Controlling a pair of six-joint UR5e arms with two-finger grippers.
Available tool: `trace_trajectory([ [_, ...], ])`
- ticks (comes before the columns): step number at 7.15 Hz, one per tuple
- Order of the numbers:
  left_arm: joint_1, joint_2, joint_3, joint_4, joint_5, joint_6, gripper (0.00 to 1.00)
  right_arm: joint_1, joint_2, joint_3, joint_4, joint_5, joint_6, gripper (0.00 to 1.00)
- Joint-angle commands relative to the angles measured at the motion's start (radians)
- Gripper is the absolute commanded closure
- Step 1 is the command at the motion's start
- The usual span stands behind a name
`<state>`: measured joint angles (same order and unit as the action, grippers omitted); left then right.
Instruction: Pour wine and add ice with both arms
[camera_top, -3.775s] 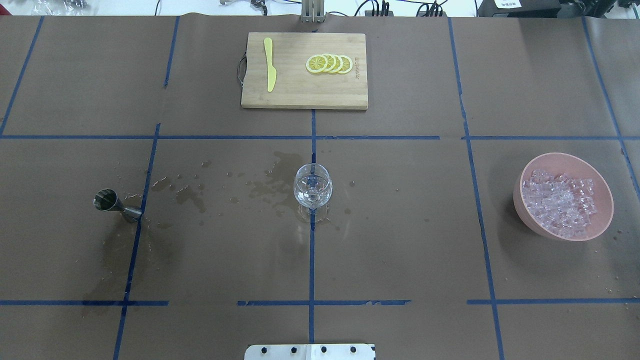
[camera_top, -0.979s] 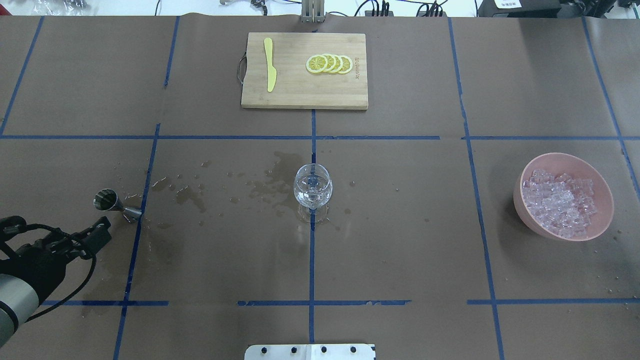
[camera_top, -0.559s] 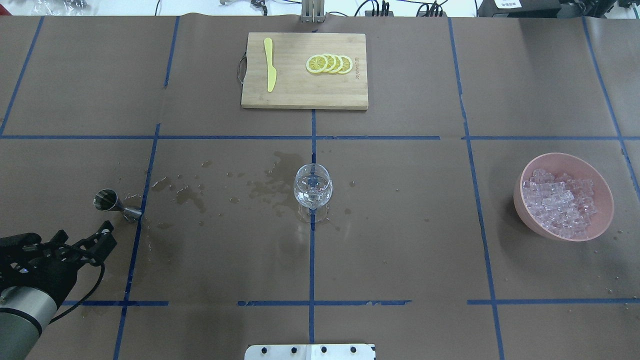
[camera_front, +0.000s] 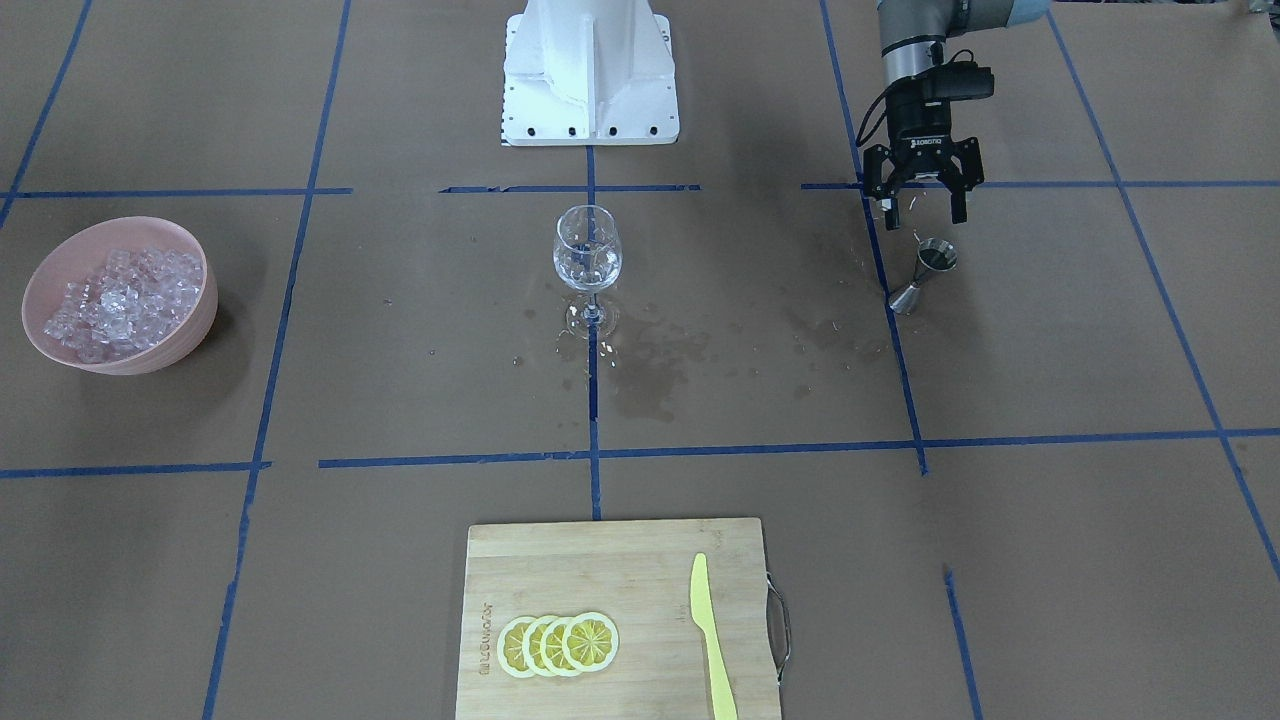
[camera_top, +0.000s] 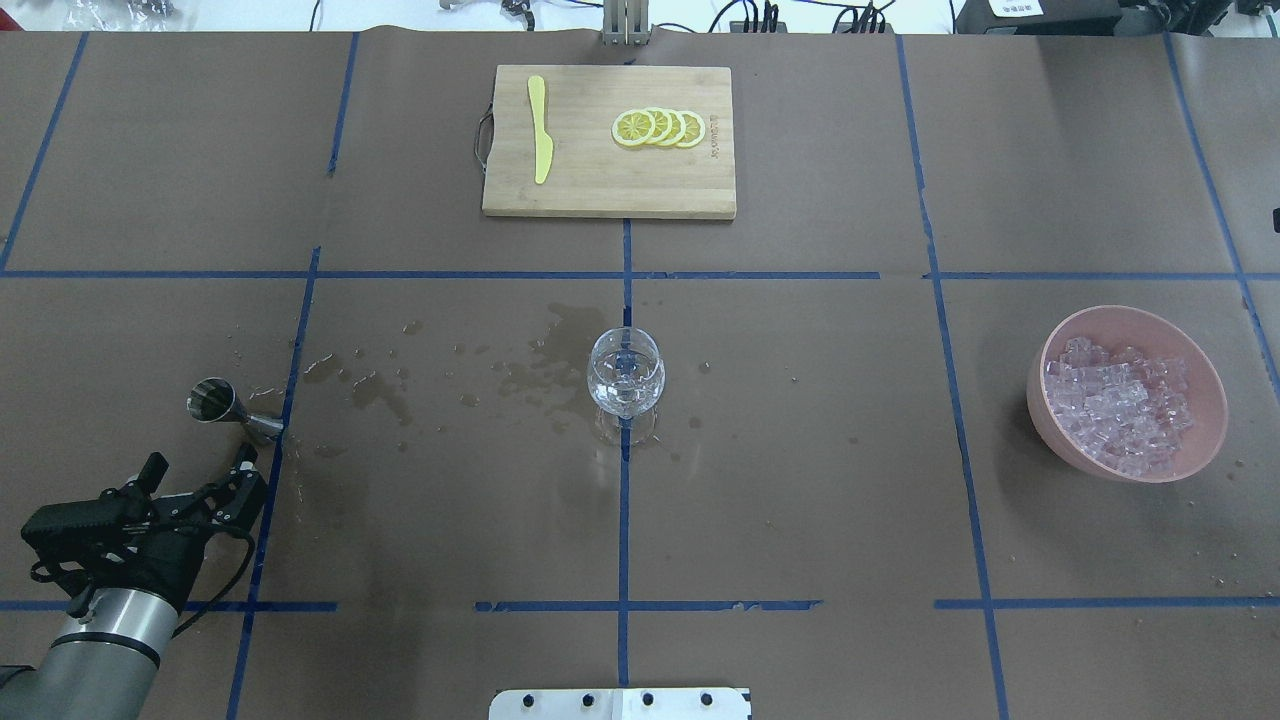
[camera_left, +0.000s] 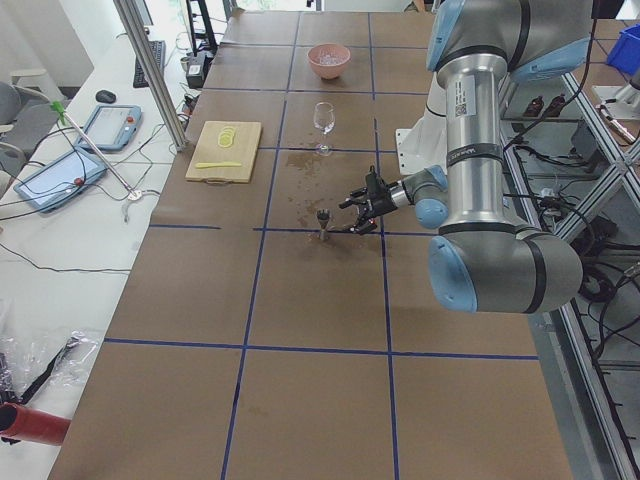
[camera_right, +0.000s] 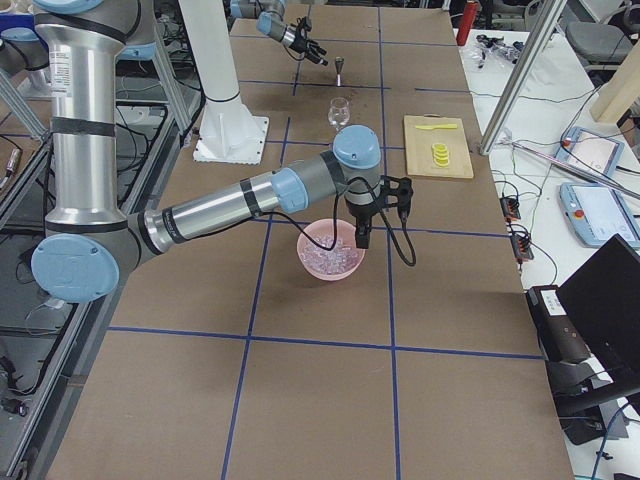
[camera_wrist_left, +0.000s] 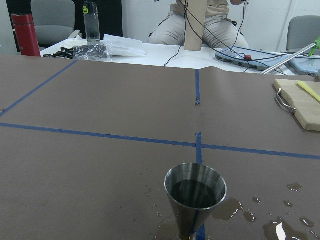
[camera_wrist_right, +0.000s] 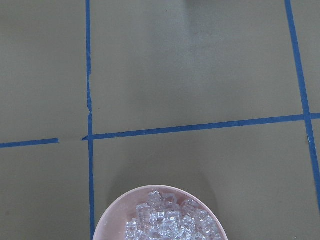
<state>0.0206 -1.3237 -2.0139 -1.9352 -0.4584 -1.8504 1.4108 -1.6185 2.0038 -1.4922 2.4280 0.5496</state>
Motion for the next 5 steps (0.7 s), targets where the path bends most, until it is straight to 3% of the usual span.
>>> trace_trajectory([
  [1, 0.001, -0.078, 0.117, 0.009, 0.068, 0.005, 0.03, -0.007, -0.001, 0.003, 0.001, -0.001, 0.003, 0.0],
  [3, -0.001, -0.136, 0.188, 0.009, 0.093, 0.005, 0.06, -0.01, -0.004, 0.003, 0.001, -0.001, 0.003, 0.0],
  [5, -0.019, -0.135, 0.19, 0.009, 0.099, 0.005, 0.07, -0.01, -0.004, 0.004, 0.001, -0.001, 0.003, 0.0],
])
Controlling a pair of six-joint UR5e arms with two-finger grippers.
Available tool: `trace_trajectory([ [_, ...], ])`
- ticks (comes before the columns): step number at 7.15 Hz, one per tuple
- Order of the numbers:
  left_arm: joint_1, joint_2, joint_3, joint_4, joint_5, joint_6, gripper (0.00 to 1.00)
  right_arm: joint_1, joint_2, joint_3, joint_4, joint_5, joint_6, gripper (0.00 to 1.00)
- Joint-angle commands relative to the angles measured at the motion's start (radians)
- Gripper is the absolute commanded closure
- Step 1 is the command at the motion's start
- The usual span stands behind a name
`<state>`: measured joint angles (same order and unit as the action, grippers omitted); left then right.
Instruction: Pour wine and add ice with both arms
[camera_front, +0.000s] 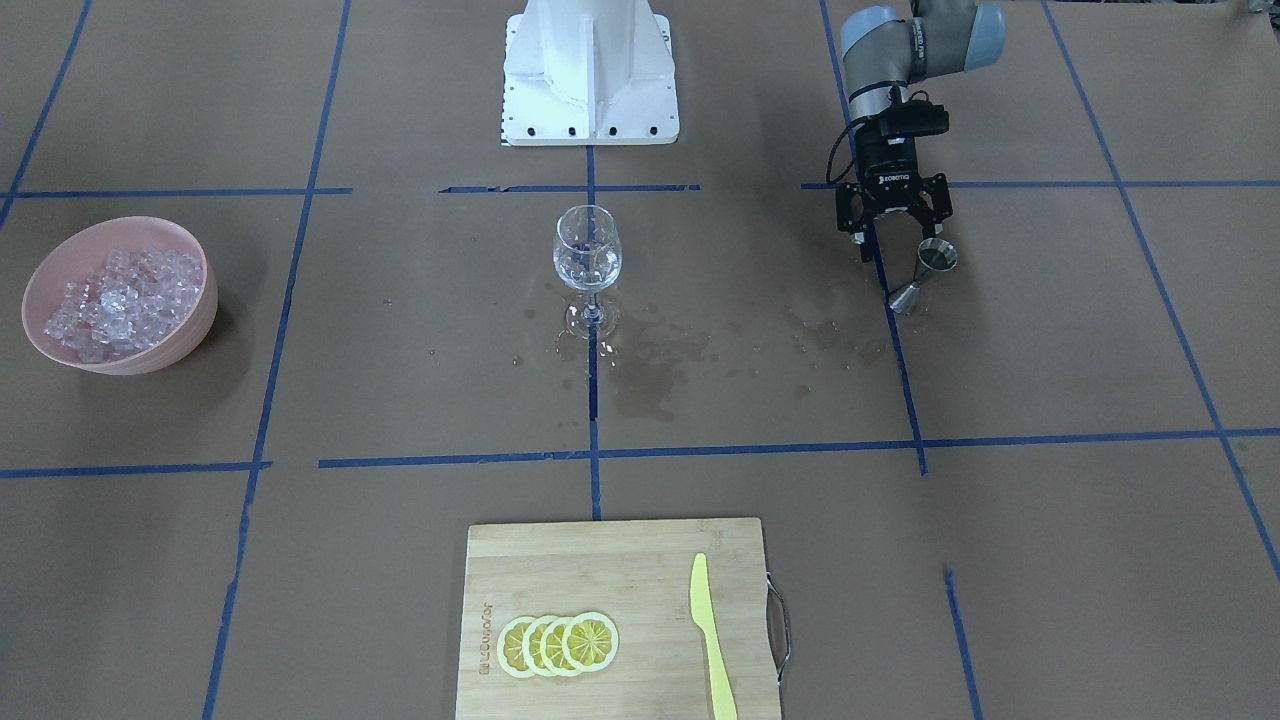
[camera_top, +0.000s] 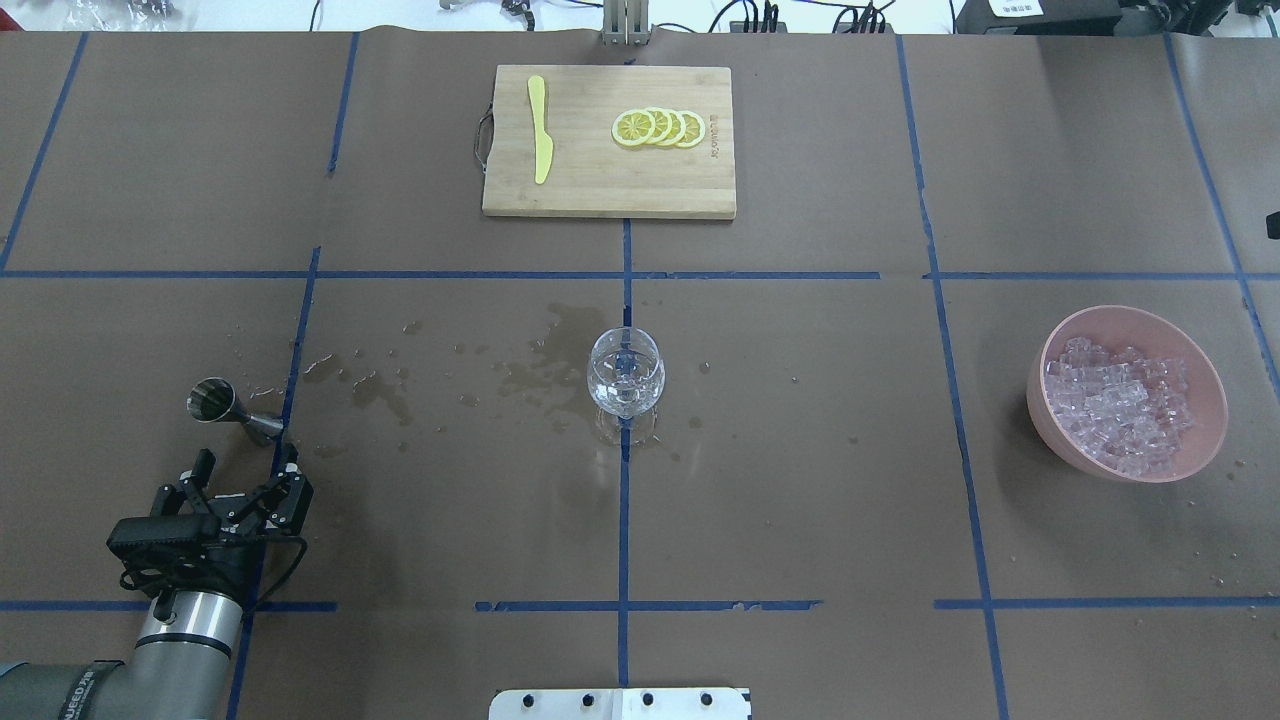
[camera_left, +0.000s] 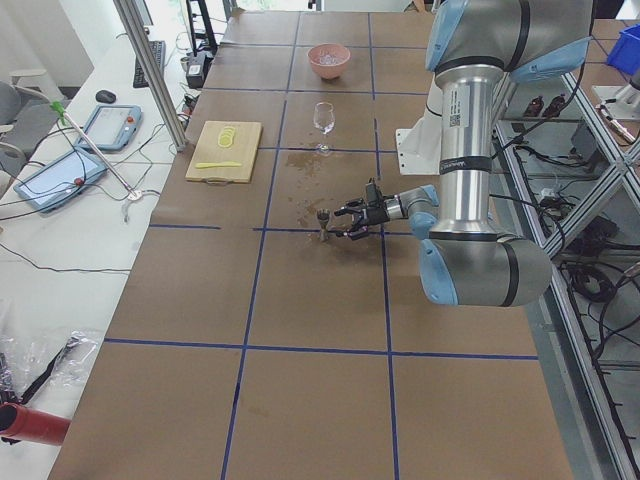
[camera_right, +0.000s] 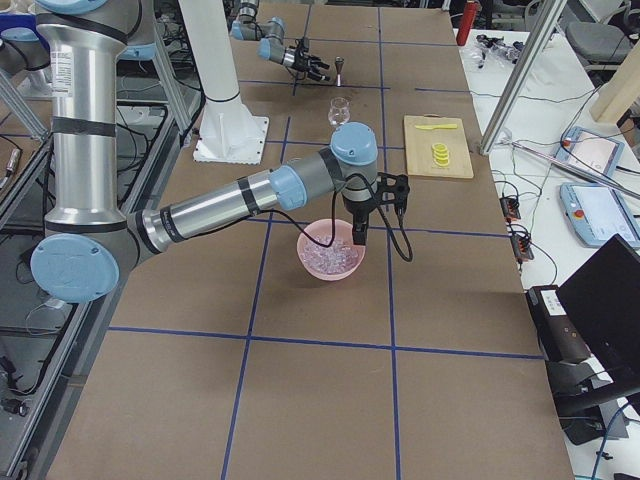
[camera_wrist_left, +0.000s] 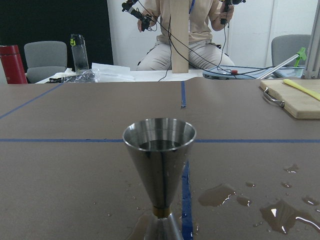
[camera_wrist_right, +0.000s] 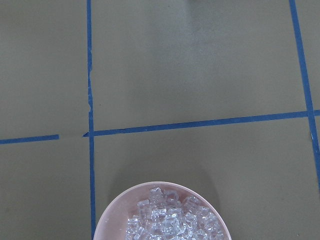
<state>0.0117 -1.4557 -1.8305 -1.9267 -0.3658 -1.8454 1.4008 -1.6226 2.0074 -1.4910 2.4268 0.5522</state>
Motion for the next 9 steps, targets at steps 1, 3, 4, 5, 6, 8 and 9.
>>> trace_trajectory([
  [1, -0.025, -0.003, 0.007, 0.0, 0.008, 0.0, 0.08, 0.0, 0.0, 0.004, 0.0, 0.0, 0.0, 0.0],
  [3, -0.051, -0.006, 0.013, 0.0, 0.01, 0.0, 0.08, 0.0, 0.0, 0.005, 0.0, 0.0, 0.005, 0.0],
  [4, -0.062, -0.008, 0.016, 0.0, 0.01, 0.0, 0.09, -0.003, 0.0, 0.007, 0.0, 0.0, 0.005, 0.0],
  [5, -0.071, -0.029, 0.026, 0.0, 0.01, 0.0, 0.09, -0.005, 0.0, 0.007, 0.0, 0.0, 0.005, 0.0],
  [6, -0.076, -0.066, 0.051, 0.0, 0.01, 0.0, 0.11, -0.005, 0.0, 0.007, 0.0, 0.0, 0.005, 0.0],
  [8, -0.085, -0.071, 0.065, 0.0, 0.01, 0.0, 0.15, -0.005, -0.006, 0.007, 0.0, -0.008, 0.005, 0.0],
  [9, -0.091, -0.071, 0.071, 0.0, 0.01, 0.0, 0.15, -0.005, -0.006, 0.007, 0.0, -0.008, 0.005, 0.0],
])
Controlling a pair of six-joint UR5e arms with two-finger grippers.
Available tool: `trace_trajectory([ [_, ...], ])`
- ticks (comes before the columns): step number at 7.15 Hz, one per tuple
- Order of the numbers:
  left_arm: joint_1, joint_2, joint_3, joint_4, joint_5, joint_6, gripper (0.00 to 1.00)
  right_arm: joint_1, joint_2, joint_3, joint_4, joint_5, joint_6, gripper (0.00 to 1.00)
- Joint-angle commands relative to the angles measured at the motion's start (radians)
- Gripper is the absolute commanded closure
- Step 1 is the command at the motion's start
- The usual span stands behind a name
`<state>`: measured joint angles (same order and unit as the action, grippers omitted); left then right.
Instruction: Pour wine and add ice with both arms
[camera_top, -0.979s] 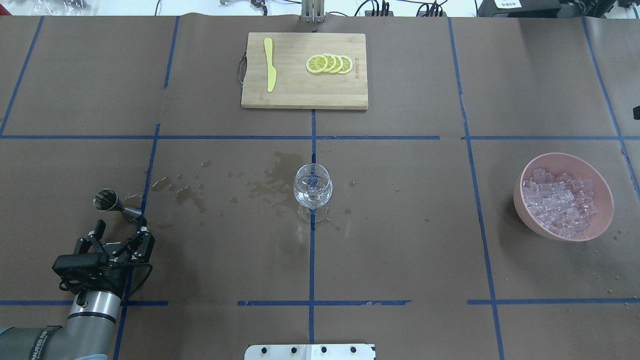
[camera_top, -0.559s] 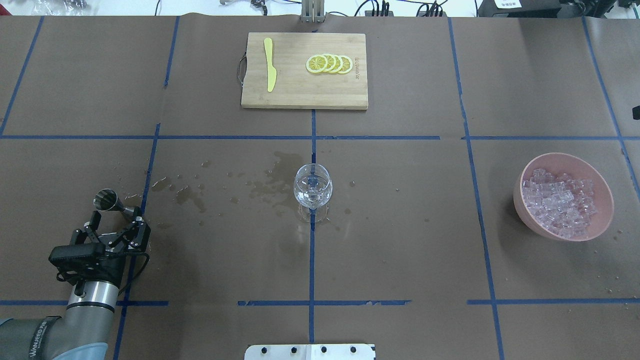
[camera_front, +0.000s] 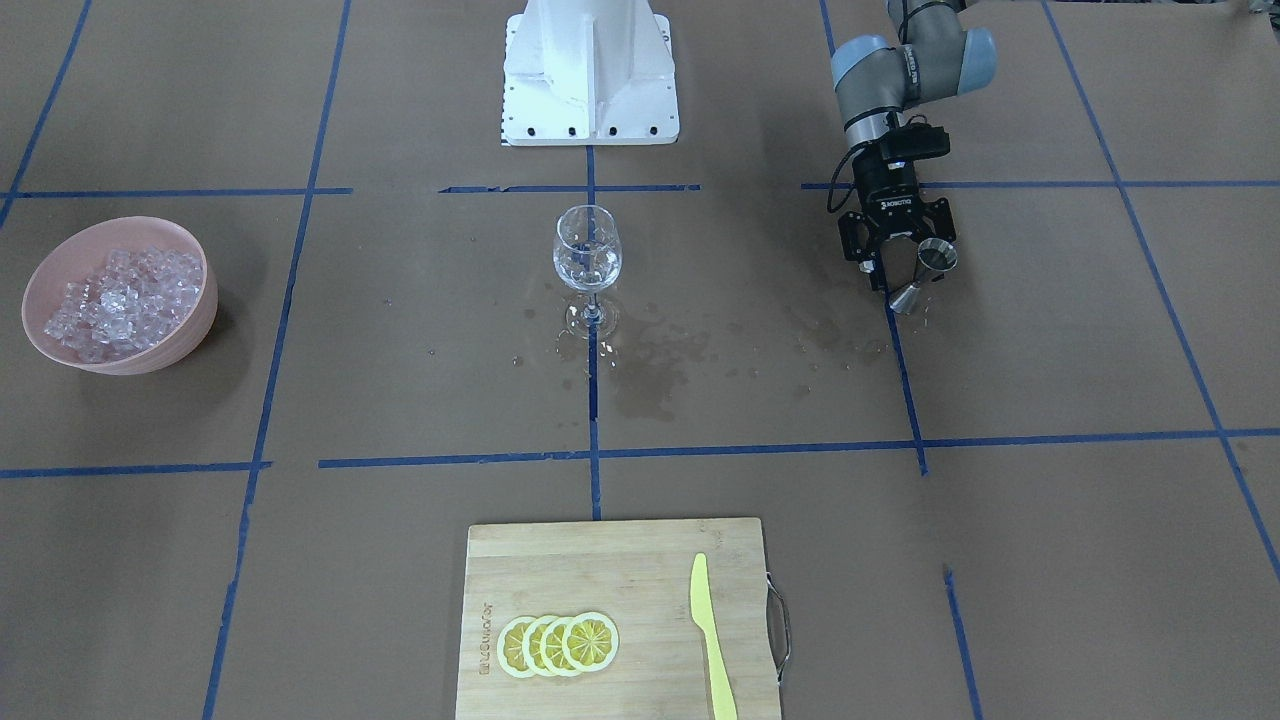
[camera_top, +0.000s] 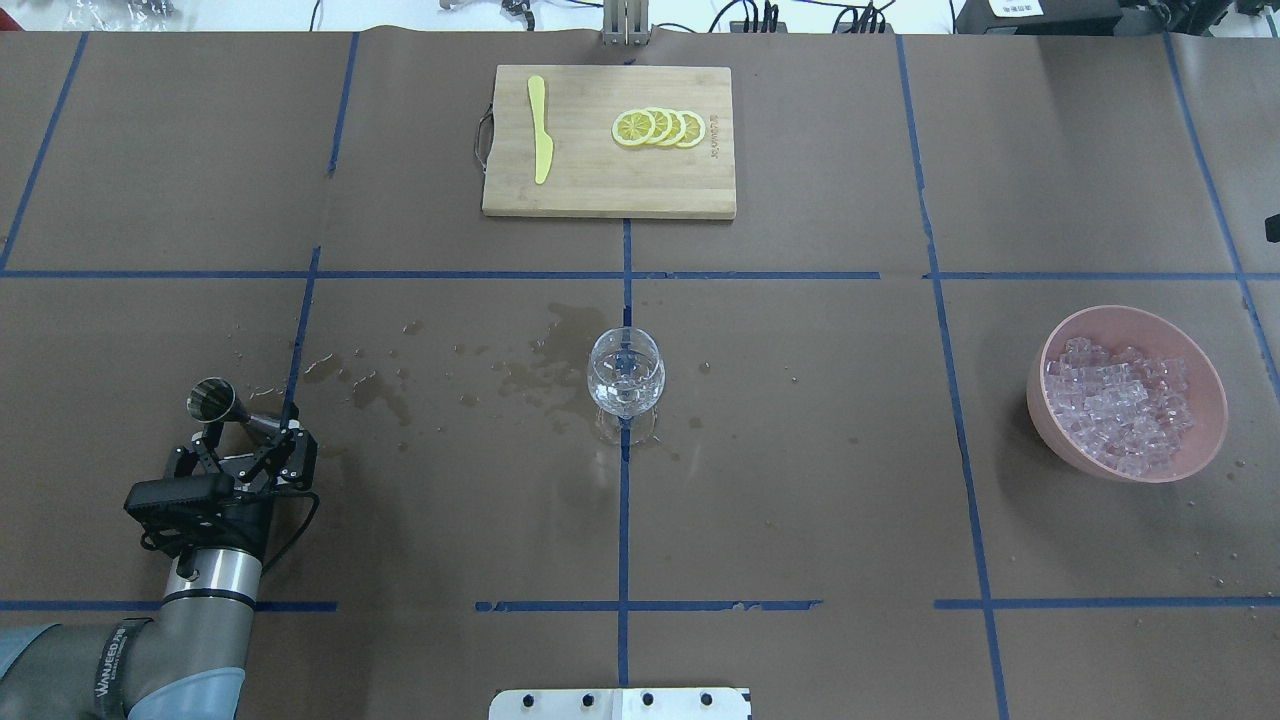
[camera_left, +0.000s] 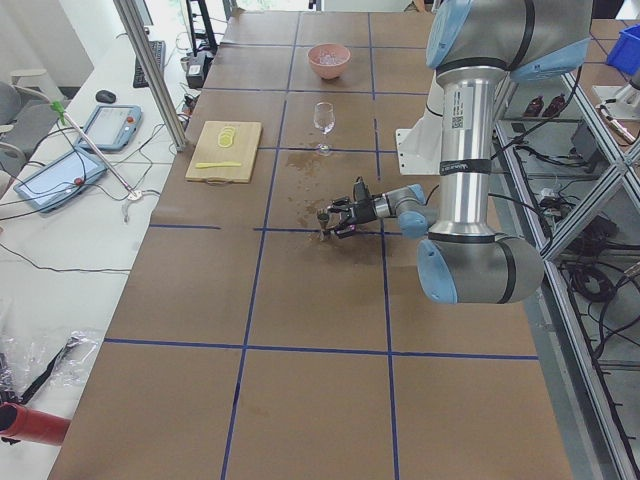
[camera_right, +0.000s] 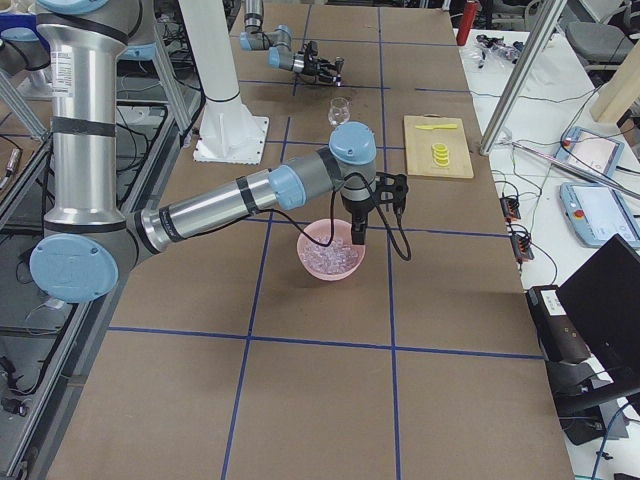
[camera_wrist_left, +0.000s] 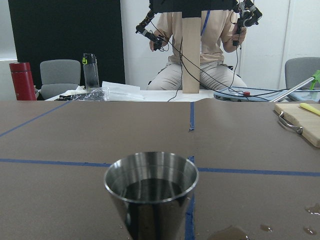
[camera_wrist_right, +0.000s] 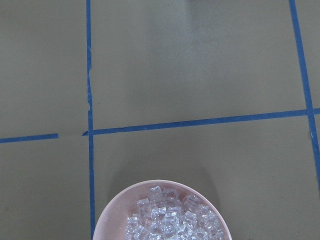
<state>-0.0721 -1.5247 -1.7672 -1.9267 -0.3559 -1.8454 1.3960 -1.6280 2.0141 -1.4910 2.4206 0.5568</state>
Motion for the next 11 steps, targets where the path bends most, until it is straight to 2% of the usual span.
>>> trace_trajectory([
  [1, -0.009, -0.002, 0.009, 0.0, -0.002, 0.0, 0.15, 0.0, -0.001, 0.0, 0.0, -0.002, 0.0, 0.0],
  [4, -0.012, -0.003, 0.017, -0.002, -0.002, 0.0, 0.29, 0.0, -0.001, 0.0, 0.0, 0.0, 0.0, 0.0],
  [5, -0.012, -0.003, 0.015, -0.002, -0.002, 0.0, 0.39, 0.0, -0.001, 0.0, 0.0, -0.002, 0.0, 0.0],
  [7, -0.014, -0.002, 0.017, -0.002, -0.002, 0.0, 0.66, -0.005, -0.001, 0.0, 0.0, -0.002, 0.0, 0.0],
  [10, -0.017, 0.0, 0.02, -0.003, -0.002, -0.008, 0.98, -0.009, 0.0, 0.0, 0.002, -0.003, 0.0, 0.0],
  [11, -0.02, 0.0, 0.012, -0.003, -0.002, -0.008, 1.0, -0.011, 0.0, 0.0, 0.002, -0.003, 0.0, 0.0],
])
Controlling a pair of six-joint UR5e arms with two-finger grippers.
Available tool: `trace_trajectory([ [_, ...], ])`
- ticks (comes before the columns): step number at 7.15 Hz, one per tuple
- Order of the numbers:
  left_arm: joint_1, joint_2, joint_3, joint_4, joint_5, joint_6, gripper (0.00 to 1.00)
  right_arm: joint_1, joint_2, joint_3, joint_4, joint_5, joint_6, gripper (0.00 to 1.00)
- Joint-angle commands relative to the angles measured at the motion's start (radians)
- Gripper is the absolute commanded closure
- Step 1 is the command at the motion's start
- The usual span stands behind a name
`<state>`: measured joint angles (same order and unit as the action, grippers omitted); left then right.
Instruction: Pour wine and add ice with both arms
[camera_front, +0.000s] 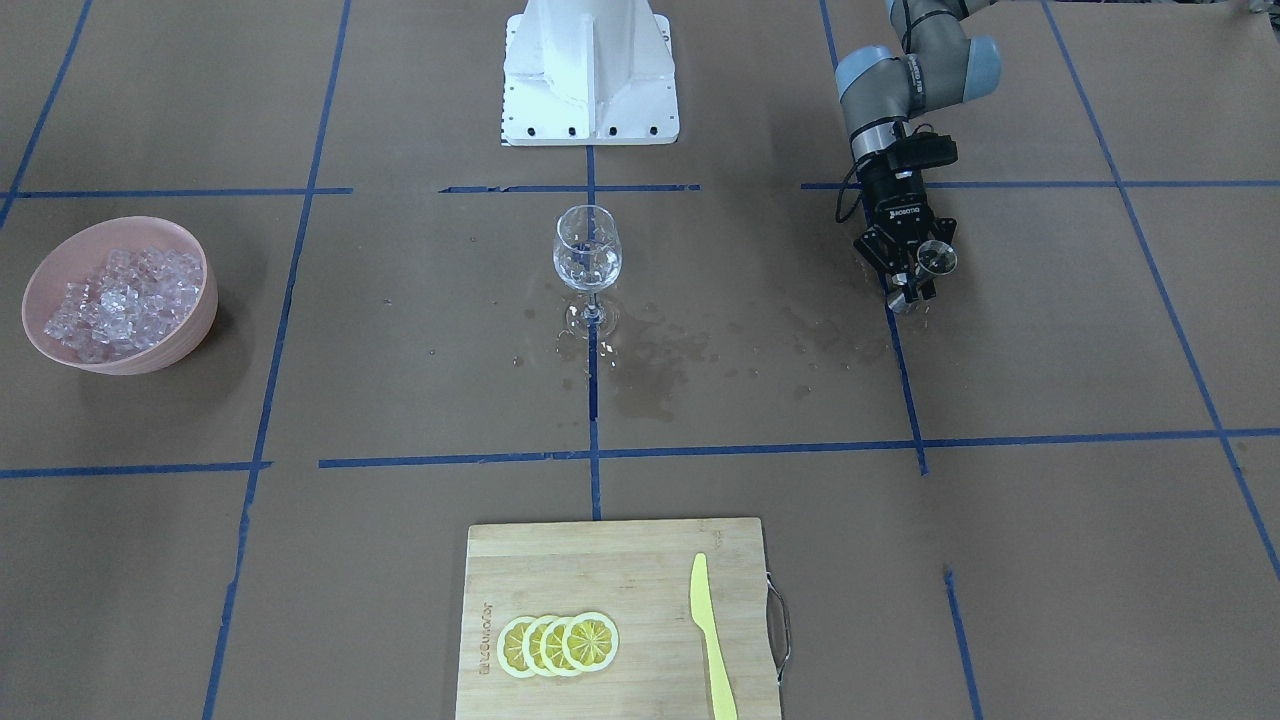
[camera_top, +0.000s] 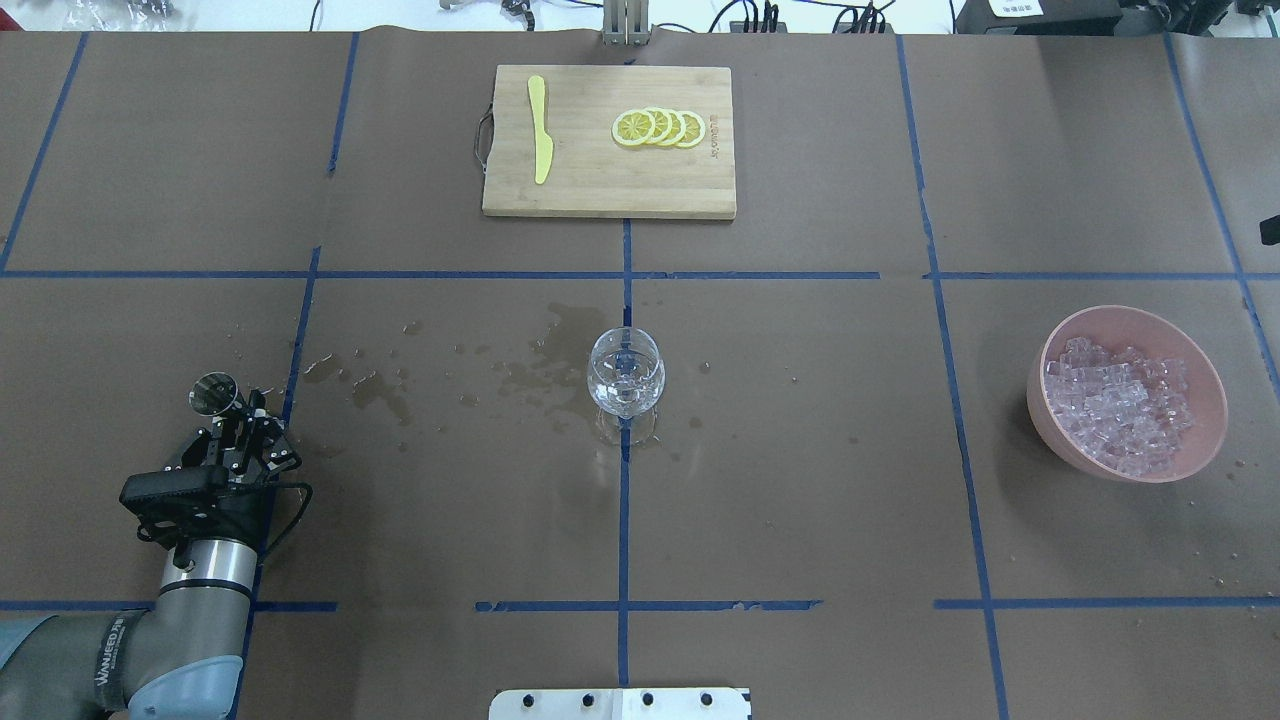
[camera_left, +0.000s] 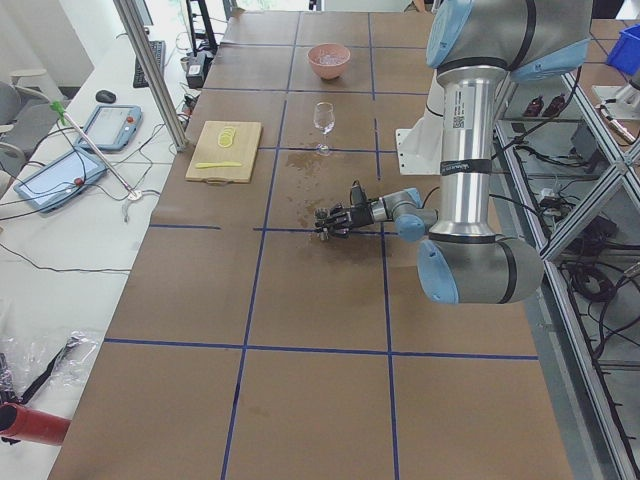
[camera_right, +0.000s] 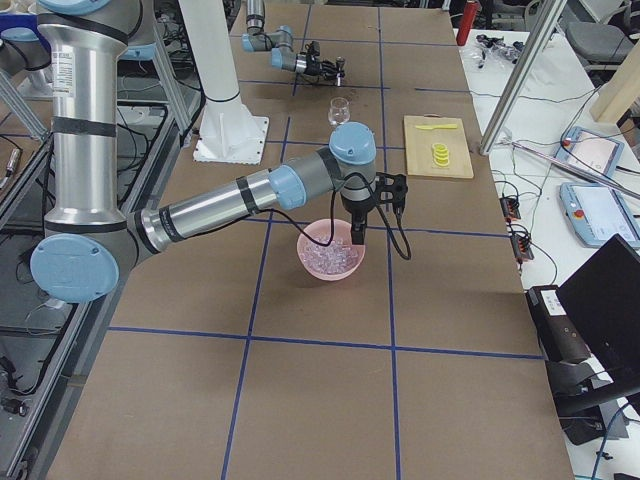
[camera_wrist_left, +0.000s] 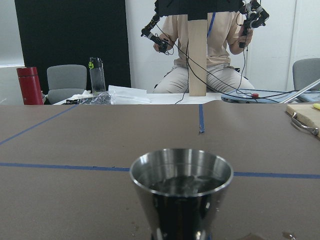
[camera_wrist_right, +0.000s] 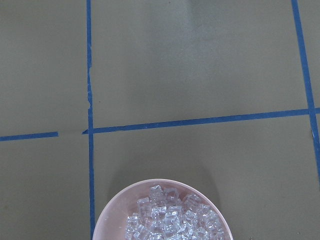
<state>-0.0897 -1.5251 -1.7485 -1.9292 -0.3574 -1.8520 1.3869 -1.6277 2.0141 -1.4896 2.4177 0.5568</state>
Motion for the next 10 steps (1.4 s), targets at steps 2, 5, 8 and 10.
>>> trace_trajectory([
  [2, -0.011, 0.005, -0.057, -0.002, 0.0, 0.002, 1.0, -0.002, 0.0, 0.0, 0.0, -0.003, 0.0, 0.0],
  [5, -0.05, 0.009, -0.086, -0.008, 0.0, 0.037, 1.0, 0.0, 0.0, 0.0, 0.002, -0.003, 0.0, 0.0],
  [8, -0.099, 0.0, -0.152, -0.095, -0.003, 0.227, 1.0, -0.003, -0.003, 0.0, 0.003, -0.005, 0.0, 0.0],
  [10, -0.105, 0.0, -0.146, -0.291, -0.006, 0.367, 1.0, -0.012, -0.003, 0.0, 0.006, -0.02, 0.0, 0.0],
])
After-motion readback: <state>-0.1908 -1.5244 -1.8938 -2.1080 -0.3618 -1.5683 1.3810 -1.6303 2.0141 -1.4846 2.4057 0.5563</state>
